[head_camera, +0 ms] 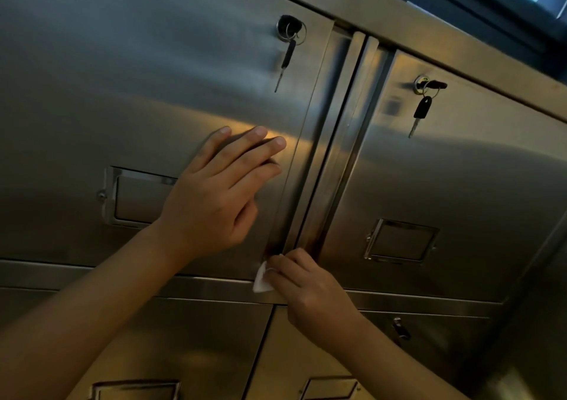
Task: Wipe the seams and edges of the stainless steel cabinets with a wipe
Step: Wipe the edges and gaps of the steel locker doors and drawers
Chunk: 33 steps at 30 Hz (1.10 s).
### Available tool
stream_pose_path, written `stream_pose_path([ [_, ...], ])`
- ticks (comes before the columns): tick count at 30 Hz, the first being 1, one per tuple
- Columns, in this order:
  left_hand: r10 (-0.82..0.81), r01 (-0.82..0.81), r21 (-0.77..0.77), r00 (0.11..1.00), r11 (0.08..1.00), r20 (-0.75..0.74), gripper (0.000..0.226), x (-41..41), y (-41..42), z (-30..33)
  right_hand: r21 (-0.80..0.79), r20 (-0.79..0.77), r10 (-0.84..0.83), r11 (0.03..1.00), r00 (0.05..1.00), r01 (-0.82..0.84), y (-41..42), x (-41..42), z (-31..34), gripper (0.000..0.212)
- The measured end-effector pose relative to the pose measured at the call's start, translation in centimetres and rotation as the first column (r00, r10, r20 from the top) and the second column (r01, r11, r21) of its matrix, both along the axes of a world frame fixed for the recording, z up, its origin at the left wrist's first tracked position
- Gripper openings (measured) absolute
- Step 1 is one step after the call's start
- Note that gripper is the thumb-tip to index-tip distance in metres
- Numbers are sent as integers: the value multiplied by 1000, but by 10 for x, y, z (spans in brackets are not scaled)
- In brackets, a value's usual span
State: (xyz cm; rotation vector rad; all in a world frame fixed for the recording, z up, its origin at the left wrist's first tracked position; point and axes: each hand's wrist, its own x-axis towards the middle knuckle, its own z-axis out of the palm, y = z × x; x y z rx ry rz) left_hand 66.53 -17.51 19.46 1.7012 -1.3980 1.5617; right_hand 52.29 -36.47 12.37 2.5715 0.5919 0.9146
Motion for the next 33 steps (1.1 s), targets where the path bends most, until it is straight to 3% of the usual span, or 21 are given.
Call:
stream_pose_path([
  [5, 4, -4, -4, 1000, 1000, 8, 44, -1, 0, 0, -60, 8, 15, 998, 1000, -15, 1, -1, 4, 31],
  [12, -2, 2, -5, 1000, 1000, 0, 46, 1, -1, -1, -12, 282, 5, 1000, 959, -1, -6, 8, 104, 26],
  [16, -10, 10, -9, 1000, 1000, -4, 46, 1, 0, -1, 11, 338, 7, 1000, 941, -11, -4, 17, 126, 26],
  [27, -6, 6, -5, 1000, 1000, -1, 43, 1, -1, -1, 12, 97, 84, 996, 992, -86, -7, 9, 9, 22],
  [33, -6, 6, -1, 1000, 1000, -1, 44, 3, -1, -1, -89, 54, 108, 991, 993, -103, -12, 7, 14, 27],
])
